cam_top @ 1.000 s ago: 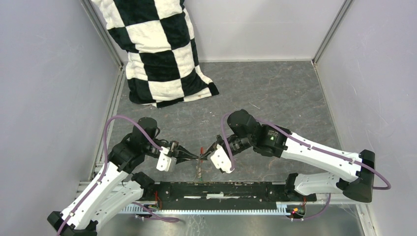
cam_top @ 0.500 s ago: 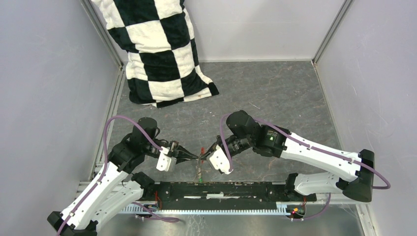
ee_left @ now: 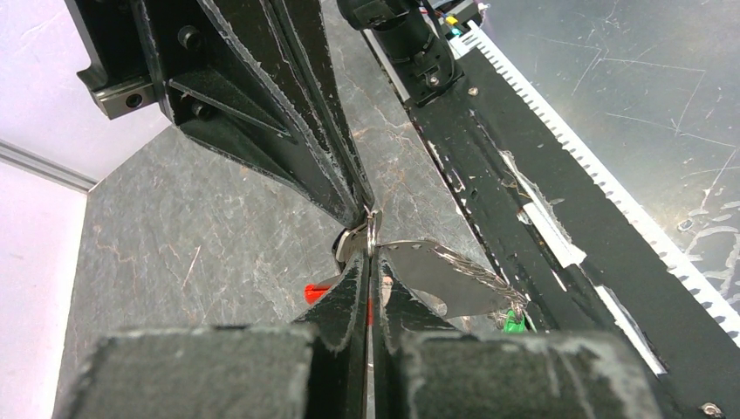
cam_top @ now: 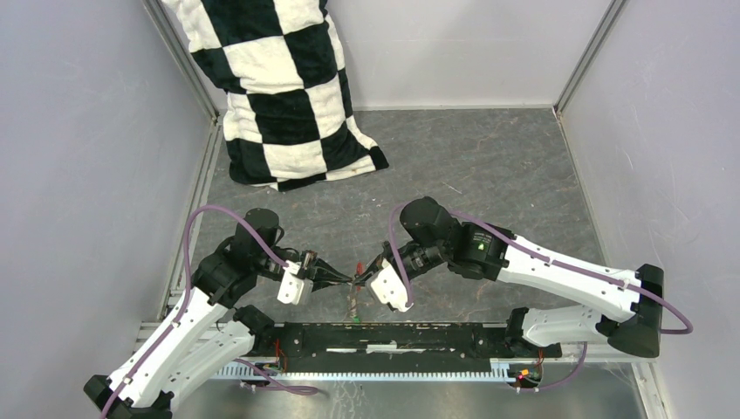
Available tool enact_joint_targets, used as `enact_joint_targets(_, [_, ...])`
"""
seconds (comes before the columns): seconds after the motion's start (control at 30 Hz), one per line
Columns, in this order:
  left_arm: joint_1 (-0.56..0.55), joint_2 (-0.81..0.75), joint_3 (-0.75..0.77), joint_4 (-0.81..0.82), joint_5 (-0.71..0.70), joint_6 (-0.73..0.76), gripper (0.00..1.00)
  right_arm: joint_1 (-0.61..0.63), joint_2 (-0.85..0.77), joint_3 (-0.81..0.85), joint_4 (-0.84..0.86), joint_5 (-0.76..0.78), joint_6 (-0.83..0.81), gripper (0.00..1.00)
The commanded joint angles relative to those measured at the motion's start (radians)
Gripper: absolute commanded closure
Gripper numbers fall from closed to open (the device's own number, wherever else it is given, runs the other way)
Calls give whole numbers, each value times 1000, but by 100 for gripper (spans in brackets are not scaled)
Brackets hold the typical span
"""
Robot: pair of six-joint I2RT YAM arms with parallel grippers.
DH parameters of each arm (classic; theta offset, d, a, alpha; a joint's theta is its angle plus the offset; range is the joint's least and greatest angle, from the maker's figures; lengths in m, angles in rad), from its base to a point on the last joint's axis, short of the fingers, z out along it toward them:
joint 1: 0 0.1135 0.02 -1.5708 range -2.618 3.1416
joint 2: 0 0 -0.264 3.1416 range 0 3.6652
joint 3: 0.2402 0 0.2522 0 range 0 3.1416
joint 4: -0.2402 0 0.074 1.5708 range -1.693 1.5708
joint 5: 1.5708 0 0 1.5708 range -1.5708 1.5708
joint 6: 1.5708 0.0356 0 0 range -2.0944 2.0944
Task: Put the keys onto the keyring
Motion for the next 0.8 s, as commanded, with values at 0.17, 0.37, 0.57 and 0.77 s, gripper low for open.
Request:
enact_joint_targets(0.17, [-3, -3, 37, 15, 18, 42, 98, 22, 10, 58, 24, -17, -17, 99])
enact_joint_targets(0.37, [-3, -3, 36, 17, 11, 44, 98, 29, 28, 70, 48, -23, -2, 99])
enact_joint_targets(0.57, [-3, -11, 33, 17, 7, 44, 98, 35, 36, 72, 65, -23, 13, 100])
enact_joint_targets(0.77, [-3, -13, 31, 16, 7, 50, 98, 37, 47, 74, 95, -12, 48, 100])
